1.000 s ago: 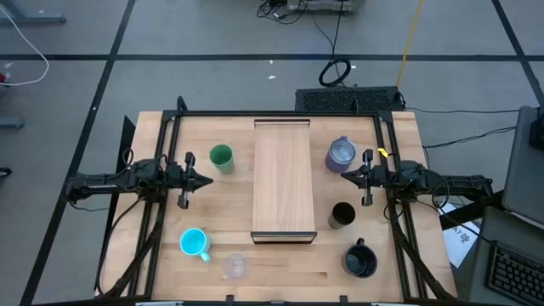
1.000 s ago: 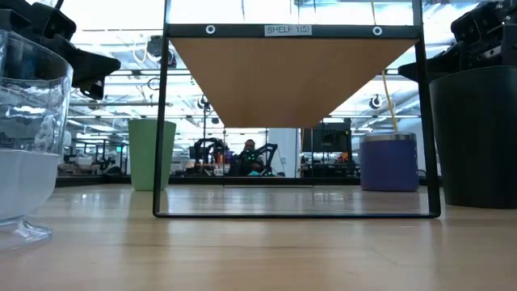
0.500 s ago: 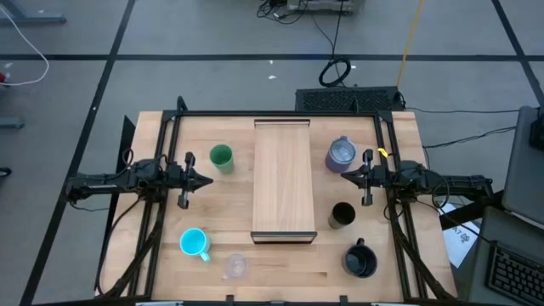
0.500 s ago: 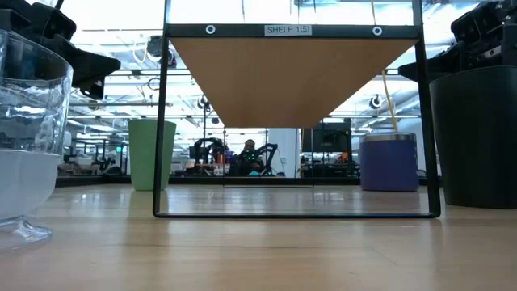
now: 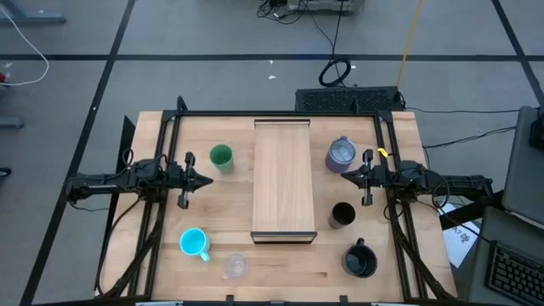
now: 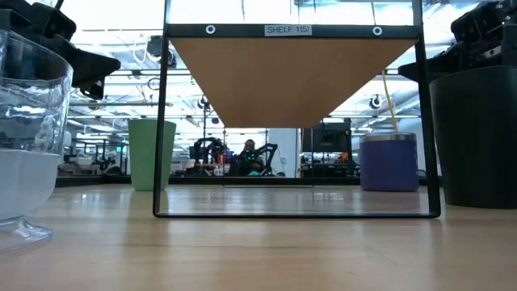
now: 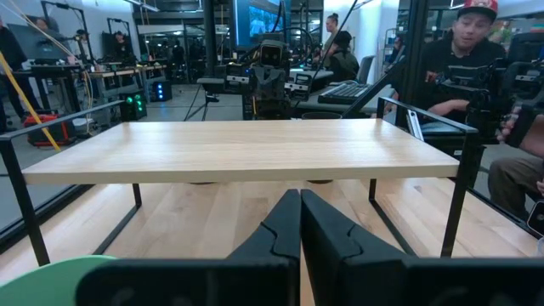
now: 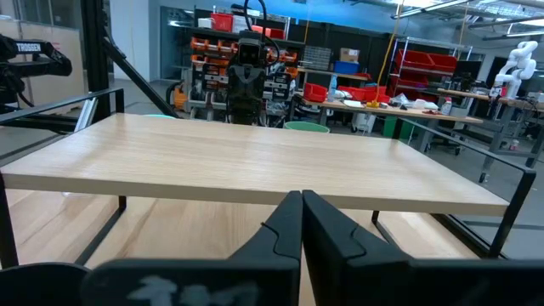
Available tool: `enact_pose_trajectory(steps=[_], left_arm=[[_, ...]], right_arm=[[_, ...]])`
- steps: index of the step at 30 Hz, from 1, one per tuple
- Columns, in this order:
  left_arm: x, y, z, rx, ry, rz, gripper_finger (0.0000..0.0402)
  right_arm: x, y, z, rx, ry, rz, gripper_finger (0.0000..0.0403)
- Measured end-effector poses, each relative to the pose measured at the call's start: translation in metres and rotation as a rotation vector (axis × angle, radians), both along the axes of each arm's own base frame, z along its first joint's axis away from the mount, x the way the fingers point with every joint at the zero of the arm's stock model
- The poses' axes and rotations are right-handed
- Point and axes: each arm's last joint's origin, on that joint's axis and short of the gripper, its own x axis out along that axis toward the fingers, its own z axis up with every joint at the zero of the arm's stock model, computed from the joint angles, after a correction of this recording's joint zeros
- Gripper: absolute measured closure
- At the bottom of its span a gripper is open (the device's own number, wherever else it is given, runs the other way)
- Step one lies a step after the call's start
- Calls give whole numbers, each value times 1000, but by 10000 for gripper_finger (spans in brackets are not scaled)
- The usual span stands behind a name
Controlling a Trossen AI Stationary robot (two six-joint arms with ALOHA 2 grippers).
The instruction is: Stack small to large cups/mugs on shelf
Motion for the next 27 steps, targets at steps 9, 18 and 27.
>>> enact_pose_trajectory(steps=[9, 18, 27], left_arm=[[0, 0, 0, 0, 0, 0, 392], [0, 0, 0, -38, 3, -1, 392], [0, 0, 0, -72, 2, -2, 393]], right_arm=[[0, 0, 0, 0, 0, 0, 403], [0, 0, 0, 0, -4, 0, 403], [0, 0, 1, 0, -12, -1, 403]])
